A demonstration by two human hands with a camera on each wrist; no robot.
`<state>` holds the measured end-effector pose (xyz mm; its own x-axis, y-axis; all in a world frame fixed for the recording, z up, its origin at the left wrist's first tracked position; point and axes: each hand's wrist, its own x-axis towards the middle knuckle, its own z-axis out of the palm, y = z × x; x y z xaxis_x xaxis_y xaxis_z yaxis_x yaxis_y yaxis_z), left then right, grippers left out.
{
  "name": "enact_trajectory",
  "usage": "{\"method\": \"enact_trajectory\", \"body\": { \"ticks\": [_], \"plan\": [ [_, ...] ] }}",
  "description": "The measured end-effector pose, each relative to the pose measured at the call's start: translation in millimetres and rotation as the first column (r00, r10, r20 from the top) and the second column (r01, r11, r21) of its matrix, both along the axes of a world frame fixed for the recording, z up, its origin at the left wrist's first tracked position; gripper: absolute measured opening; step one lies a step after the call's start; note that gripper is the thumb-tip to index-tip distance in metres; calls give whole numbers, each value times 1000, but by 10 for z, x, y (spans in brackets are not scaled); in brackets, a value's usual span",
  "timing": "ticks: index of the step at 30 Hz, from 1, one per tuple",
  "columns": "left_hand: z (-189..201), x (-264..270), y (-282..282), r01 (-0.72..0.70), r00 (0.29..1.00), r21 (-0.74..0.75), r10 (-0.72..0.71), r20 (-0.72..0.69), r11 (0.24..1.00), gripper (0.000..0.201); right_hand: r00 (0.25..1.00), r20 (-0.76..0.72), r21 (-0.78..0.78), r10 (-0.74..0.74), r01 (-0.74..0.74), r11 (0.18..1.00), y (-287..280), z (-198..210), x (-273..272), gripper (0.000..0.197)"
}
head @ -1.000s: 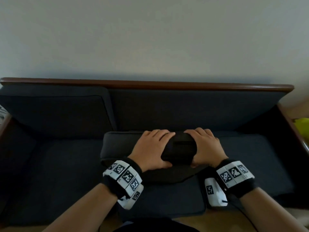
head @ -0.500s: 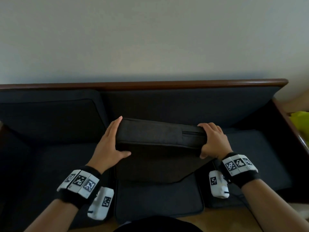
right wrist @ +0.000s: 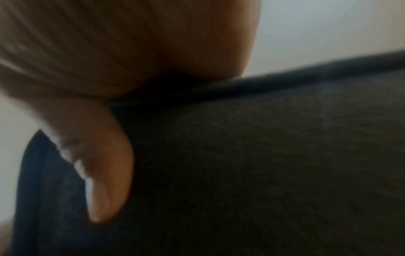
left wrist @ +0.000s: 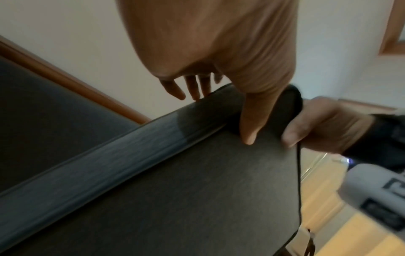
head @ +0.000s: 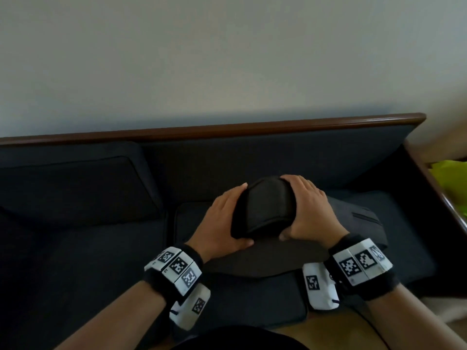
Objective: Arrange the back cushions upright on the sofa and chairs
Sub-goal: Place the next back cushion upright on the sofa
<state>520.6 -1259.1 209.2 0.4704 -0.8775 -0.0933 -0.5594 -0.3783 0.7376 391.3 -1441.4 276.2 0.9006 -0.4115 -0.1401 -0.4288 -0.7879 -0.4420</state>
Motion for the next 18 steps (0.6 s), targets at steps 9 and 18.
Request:
{"method": "enact_trajectory", "body": {
  "ticks": [9, 18],
  "plan": [
    [-337, -59, -201, 110, 985, 232, -136, 102, 966, 113, 950, 197, 101, -241, 225, 969, -156, -135, -593, 103],
    [274, -77, -548, 185, 897, 273, -276, 346, 944, 88, 814, 466, 382, -346, 168, 909, -475, 25, -869, 101]
  ]
}}
